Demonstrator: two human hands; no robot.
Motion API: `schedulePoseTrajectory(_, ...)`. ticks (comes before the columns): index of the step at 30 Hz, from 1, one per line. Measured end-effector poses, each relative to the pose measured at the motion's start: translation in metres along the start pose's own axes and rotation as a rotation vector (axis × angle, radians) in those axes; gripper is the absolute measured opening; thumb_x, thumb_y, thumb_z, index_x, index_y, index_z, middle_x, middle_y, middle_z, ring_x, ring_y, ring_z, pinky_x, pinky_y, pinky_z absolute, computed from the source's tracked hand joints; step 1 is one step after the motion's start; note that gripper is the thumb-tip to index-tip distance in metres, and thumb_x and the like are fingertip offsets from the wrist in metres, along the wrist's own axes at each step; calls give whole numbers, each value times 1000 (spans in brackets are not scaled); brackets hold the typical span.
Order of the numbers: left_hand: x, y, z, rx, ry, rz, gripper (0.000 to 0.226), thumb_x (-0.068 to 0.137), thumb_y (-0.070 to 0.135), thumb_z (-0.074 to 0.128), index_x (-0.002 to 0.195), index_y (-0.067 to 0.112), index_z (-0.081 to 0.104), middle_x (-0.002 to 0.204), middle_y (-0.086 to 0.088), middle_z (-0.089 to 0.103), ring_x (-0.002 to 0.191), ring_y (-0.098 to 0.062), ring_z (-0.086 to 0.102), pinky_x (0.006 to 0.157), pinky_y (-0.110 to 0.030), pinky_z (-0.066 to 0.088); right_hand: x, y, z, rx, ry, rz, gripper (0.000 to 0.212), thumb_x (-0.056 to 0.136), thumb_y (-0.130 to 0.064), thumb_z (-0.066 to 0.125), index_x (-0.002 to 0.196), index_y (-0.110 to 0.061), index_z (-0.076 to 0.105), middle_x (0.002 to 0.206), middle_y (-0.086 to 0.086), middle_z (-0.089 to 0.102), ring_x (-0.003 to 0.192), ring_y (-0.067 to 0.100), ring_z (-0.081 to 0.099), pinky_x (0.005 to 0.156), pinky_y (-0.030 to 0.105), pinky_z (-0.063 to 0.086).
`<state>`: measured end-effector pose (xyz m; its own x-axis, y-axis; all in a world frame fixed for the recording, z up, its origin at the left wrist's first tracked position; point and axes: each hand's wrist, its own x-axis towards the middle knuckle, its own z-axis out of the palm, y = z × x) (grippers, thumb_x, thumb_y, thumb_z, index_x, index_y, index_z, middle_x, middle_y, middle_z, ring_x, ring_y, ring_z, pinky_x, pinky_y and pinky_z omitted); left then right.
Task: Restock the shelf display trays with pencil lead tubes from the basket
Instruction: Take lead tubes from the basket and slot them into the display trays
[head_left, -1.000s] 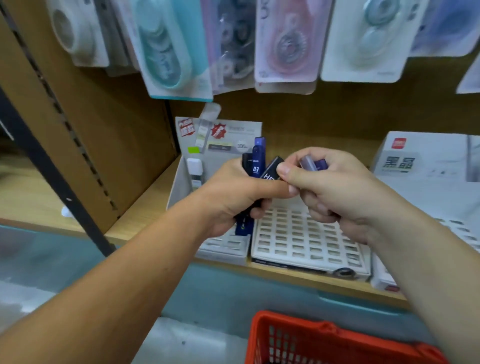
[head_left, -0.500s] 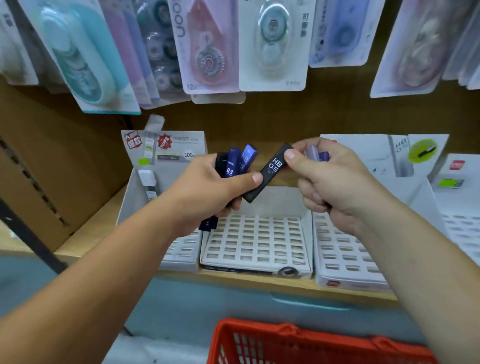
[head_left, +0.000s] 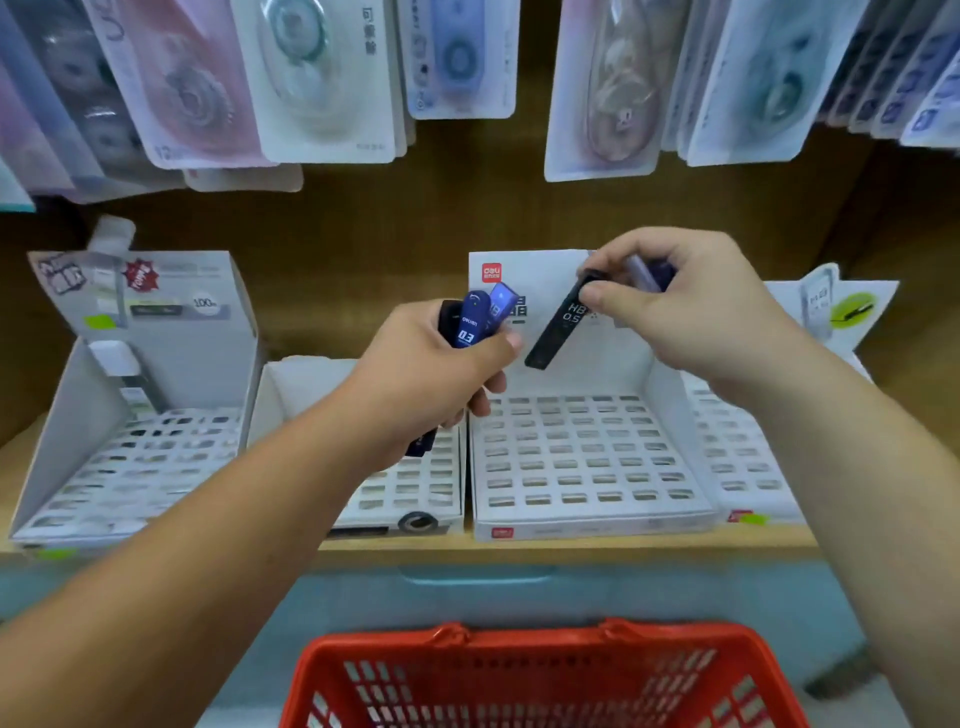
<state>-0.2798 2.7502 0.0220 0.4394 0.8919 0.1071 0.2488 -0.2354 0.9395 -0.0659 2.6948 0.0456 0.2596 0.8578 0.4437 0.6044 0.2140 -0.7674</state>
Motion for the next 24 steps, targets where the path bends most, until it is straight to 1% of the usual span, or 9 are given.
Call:
schedulePoseTrajectory(2, 0, 2, 10, 26, -46, -7, 8, 99, 29, 69, 102, 21, 70, 78, -5, 77, 57, -13, 64, 51, -25, 48, 0, 14, -13, -68, 11, -20, 13, 88, -18, 82, 93, -30, 78, 94, -11, 74, 93, 12, 70, 85, 33, 60)
schedulePoseTrajectory(3, 1, 3, 14, 42, -64, -12, 7, 100, 28, 68, 102, 21, 70, 78, -5, 77, 56, -14, 64, 51, -25, 49, 1, 21, -20, -104, 4, -27, 13, 88, -19, 82, 92, -31, 77, 94, -11, 74, 95, 14, 69, 86, 33, 58)
schedulePoseTrajectory(5, 3, 4, 23, 69, -82, -30, 6, 100, 25, 67, 102, 19, 68, 78, -4, 77, 55, -14, 64, 50, -24, 49, 0, 34, -29, -165, -4, -37, 14, 87, -18, 82, 89, -31, 76, 93, -13, 72, 94, 14, 67, 84, 29, 54)
schedulePoseTrajectory(8, 5, 2, 35, 115, -83, -56, 6, 99, 25, 68, 102, 20, 65, 77, -2, 77, 55, -14, 68, 50, -23, 49, -2, 52, -30, -234, -23, -27, 22, 87, -18, 82, 81, -36, 72, 88, -15, 70, 84, 11, 65, 78, 25, 48)
schedulePoseTrajectory(11, 5, 0, 45, 117, -86, -75, 14, 98, 25, 70, 108, 25, 60, 79, 1, 77, 59, -14, 71, 52, -24, 51, -6, 66, -26, -259, 2, -33, 22, 87, -18, 82, 82, -37, 71, 87, -16, 69, 84, 13, 64, 76, 27, 48)
schedulePoseTrajectory(14, 4, 0, 47, 66, -87, -111, 23, 98, 24, 71, 114, 27, 54, 82, -1, 78, 56, -15, 66, 51, -26, 50, -7, 69, -26, -211, 56, -40, 15, 85, -18, 83, 91, -29, 74, 85, -9, 69, 82, 16, 62, 75, 29, 50)
schedulePoseTrajectory(17, 2, 1, 47, -27, -108, -123, 16, 97, 20, 72, 106, 18, 58, 83, -8, 77, 54, -16, 57, 46, -26, 43, -7, 66, -22, -197, 39, -39, 17, 85, -18, 83, 90, -30, 72, 86, -6, 67, 80, 16, 60, 72, 28, 48)
schedulePoseTrajectory(20, 1, 0, 47, -97, -119, -129, 15, 96, 18, 73, 101, 10, 62, 80, -11, 74, 52, -16, 53, 44, -26, 39, -7, 61, -20, -232, -13, -41, 16, 88, -18, 81, 91, -31, 72, 93, -8, 70, 88, 14, 64, 78, 28, 53)
schedulePoseTrajectory(24, 0, -1, 49, -168, -122, -145, 15, 96, 20, 73, 101, 9, 64, 74, -8, 67, 53, -16, 51, 44, -26, 37, -7, 56, -20, -220, -16, -37, 15, 88, -18, 82, 91, -30, 73, 95, -6, 70, 92, 16, 65, 85, 35, 56)
